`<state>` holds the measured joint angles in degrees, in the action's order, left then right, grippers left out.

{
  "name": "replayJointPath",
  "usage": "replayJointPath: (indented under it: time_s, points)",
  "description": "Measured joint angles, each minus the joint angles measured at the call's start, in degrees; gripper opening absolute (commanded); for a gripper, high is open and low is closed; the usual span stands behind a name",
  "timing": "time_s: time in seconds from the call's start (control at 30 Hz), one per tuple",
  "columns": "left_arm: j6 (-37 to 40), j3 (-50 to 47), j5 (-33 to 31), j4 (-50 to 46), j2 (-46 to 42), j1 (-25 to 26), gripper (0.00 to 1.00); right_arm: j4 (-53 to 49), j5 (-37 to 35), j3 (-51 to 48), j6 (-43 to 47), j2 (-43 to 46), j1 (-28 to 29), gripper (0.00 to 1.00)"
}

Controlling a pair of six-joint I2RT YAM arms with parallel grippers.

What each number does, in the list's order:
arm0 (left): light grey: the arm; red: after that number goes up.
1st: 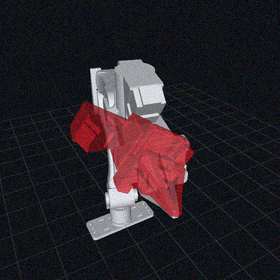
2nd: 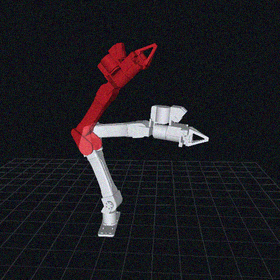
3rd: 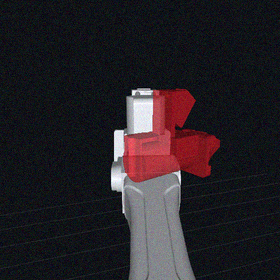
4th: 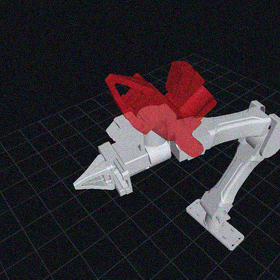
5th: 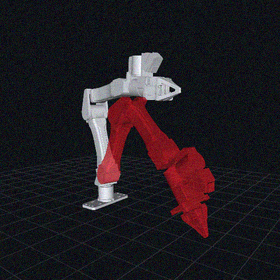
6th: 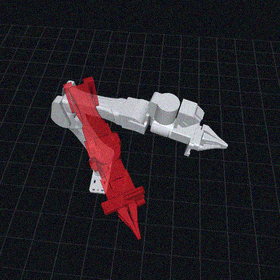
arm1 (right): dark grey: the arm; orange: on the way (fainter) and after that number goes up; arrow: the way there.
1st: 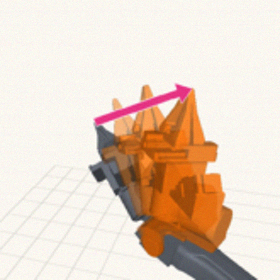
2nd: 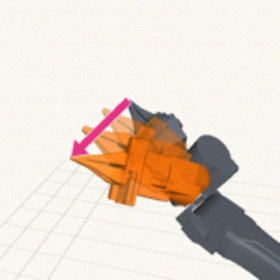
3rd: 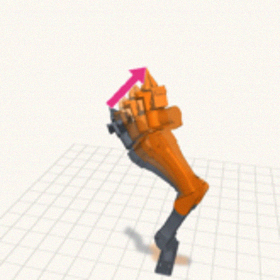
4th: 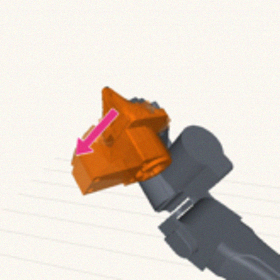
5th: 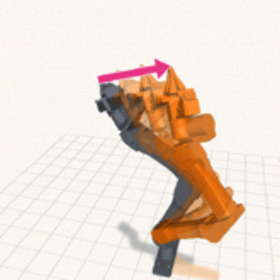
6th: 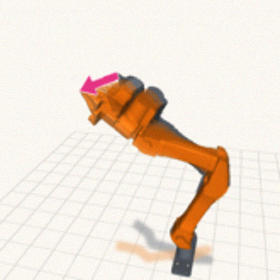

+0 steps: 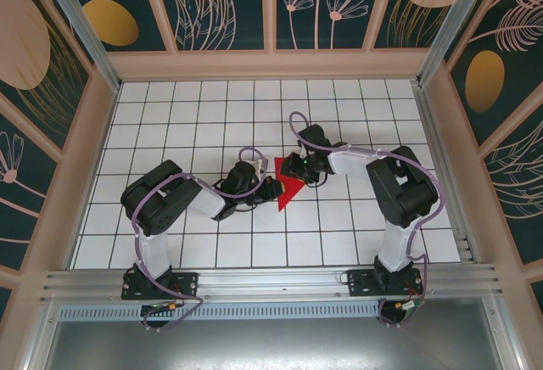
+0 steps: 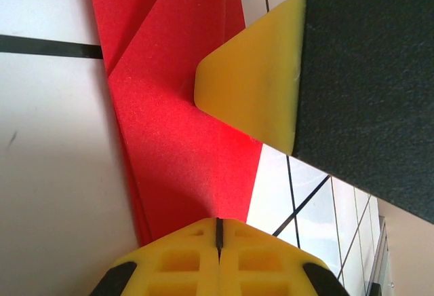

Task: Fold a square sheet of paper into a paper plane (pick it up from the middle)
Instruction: Fourth fold the wing at the center of the table.

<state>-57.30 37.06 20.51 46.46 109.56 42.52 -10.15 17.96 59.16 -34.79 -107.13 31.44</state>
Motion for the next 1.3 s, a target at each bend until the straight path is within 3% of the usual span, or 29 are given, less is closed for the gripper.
replayJointPath:
  time_s: [1.3]
  points:
    - [0.04, 0.26, -1.66, -1.75, -0.07, 0.0, 0.05, -2.38, -3.15, 1.6, -0.24, -1.09, 0.92, 0.44]
